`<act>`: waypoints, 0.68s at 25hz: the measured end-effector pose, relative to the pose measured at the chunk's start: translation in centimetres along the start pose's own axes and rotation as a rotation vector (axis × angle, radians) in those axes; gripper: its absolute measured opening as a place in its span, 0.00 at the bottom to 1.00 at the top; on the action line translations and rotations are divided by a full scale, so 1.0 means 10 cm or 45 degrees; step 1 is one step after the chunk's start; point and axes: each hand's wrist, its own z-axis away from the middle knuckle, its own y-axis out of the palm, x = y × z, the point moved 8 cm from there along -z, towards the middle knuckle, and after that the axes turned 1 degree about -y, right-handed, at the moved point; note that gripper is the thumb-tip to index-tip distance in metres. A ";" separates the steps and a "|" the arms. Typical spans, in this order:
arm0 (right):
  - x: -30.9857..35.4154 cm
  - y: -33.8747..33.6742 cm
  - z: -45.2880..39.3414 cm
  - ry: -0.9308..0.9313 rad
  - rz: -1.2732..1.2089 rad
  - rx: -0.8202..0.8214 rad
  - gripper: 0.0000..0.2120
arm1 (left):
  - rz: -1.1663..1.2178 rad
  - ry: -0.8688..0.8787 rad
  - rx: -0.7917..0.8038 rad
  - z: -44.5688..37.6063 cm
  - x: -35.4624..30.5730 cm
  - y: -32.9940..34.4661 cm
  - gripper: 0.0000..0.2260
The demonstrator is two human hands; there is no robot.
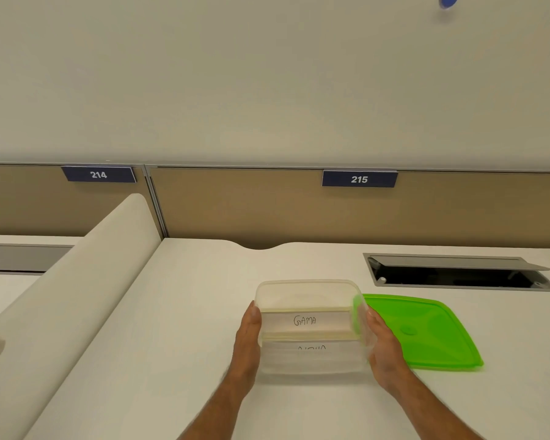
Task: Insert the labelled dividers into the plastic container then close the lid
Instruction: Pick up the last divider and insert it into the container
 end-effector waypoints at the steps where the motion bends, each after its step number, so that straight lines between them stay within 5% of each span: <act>1: -0.03 0.00 0.00 -0.004 -0.005 -0.003 0.19 | 0.040 -0.010 -0.020 0.02 -0.01 0.02 0.17; 6: -0.05 0.02 0.08 -0.010 0.003 0.014 0.19 | 0.150 -0.057 -0.171 0.10 0.11 -0.12 0.18; 17: 0.06 0.10 0.36 -0.062 -0.042 0.125 0.22 | 0.256 -0.041 -0.172 0.32 0.04 -0.19 0.18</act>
